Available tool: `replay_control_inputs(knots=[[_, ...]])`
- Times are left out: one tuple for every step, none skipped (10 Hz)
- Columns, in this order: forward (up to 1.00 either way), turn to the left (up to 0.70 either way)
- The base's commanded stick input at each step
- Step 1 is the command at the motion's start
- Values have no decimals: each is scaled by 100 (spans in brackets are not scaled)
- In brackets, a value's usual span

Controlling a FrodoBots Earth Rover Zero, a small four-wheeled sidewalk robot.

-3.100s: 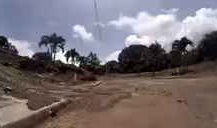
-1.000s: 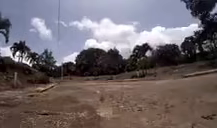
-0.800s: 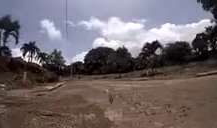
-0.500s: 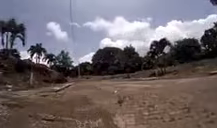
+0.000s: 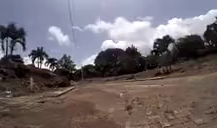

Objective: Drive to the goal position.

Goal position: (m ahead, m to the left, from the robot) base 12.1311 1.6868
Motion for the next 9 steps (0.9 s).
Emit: replay_control_inputs(knots=[[70, 0], [70, 0], [70, 0], [70, 0], [70, 0], [70, 0], [70, 0], [70, 0], [70, 0]])
